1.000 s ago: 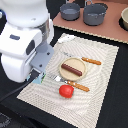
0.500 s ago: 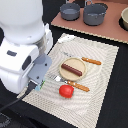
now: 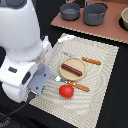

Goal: Interact with the objects in diverse but meaningful ways.

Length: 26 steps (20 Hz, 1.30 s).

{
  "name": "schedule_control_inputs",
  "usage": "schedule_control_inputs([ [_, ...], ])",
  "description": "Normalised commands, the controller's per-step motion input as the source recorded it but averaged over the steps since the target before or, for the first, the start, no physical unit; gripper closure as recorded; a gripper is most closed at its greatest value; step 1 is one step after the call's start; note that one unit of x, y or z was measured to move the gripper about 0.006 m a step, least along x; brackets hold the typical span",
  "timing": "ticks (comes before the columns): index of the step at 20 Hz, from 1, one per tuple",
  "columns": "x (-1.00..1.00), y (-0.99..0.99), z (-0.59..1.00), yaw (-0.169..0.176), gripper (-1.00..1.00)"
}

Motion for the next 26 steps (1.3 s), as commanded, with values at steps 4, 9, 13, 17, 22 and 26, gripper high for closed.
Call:
schedule_control_inputs([
  [4, 0.19, -0.12, 0.09, 0.0, -1.0],
  [9, 0.32, -0.01, 0.9, -0.014, -1.0],
  [13, 0.57, 0.02, 1.0, -0.033, -1.0],
  [17, 0.89, 0.05, 0.96, -0.06, -1.0],
  [22, 0.93, 0.02, 0.6, -0.06, -1.0],
  [26, 0.97, 0.0, 0.12, -0.07, -1.0],
])
